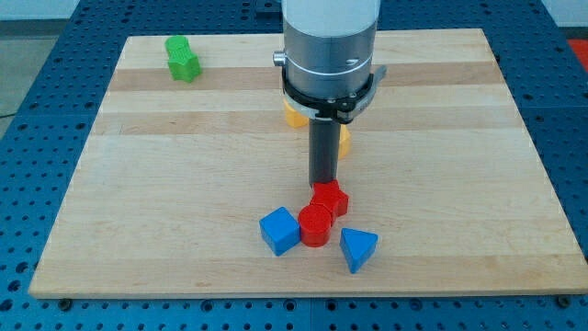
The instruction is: Push the blue cube to the bottom of the red circle
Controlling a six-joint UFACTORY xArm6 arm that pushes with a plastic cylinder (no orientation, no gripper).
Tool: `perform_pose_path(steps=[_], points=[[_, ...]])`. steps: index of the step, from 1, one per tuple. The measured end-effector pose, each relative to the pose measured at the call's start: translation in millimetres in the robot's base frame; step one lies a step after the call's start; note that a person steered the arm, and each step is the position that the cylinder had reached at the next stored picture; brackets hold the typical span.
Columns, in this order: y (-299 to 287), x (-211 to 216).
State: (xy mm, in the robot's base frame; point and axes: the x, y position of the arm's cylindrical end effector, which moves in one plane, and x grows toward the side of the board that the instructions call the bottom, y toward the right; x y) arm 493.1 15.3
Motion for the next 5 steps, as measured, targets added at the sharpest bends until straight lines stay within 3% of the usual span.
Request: perform_pose_path(steps=[1, 2, 3, 5], points=[[-45, -16], [-80, 24], [-80, 71], [-37, 76]])
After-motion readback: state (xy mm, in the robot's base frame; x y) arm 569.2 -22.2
